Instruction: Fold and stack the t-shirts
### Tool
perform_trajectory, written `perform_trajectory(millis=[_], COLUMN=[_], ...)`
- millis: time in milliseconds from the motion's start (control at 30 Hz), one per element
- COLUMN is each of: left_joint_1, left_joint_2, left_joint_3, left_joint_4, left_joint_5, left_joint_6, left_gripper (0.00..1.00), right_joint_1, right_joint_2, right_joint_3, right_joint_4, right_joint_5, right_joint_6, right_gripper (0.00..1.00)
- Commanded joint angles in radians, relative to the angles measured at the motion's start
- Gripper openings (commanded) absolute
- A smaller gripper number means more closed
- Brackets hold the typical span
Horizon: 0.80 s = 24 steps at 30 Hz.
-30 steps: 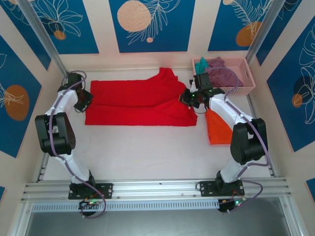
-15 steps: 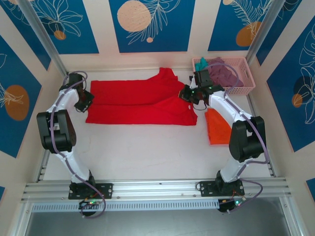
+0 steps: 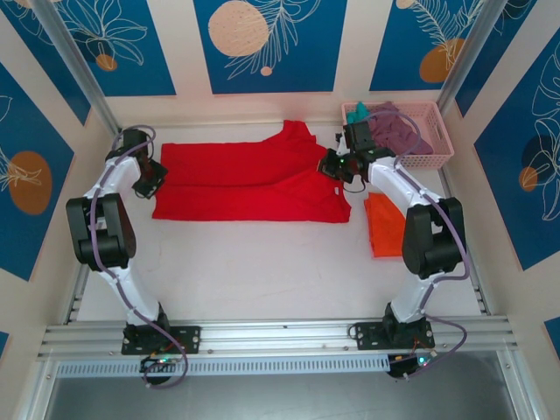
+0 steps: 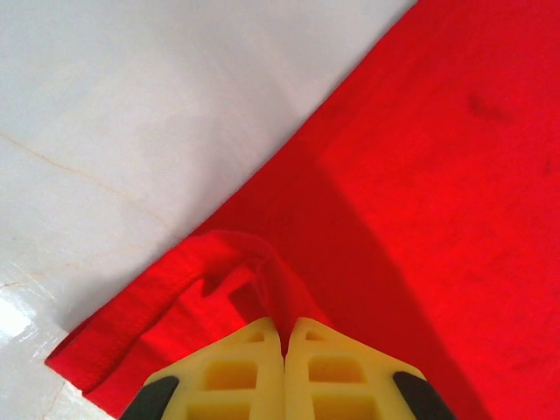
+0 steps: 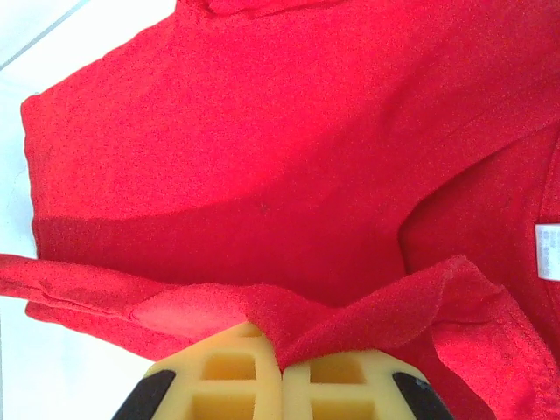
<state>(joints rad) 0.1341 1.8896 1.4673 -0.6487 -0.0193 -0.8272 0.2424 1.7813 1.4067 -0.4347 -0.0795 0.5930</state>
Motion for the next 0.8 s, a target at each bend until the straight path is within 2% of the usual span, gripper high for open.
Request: perform_trajectory(millis=[0, 767], left_joint_1=[-0.007, -0.007], left_joint_2=[0.021, 0.099], left_joint_3=[0.031, 0.107], left_joint_4=[-0.024, -0.042], left_joint_5=[-0.015, -0.007], left_joint_6=[0.019, 0.017], left_gripper=[0.0, 0.0], right_joint_1=[-0.006, -0.03], right_joint_2=[0.013, 0.119], right_joint_3=[0.051, 0.088], right_joint_4=[-0.007, 0.011], right_joint_5=[-0.004, -0.018], right_joint_6=[-0.026, -0.021], right_gripper=[0.0, 0.02])
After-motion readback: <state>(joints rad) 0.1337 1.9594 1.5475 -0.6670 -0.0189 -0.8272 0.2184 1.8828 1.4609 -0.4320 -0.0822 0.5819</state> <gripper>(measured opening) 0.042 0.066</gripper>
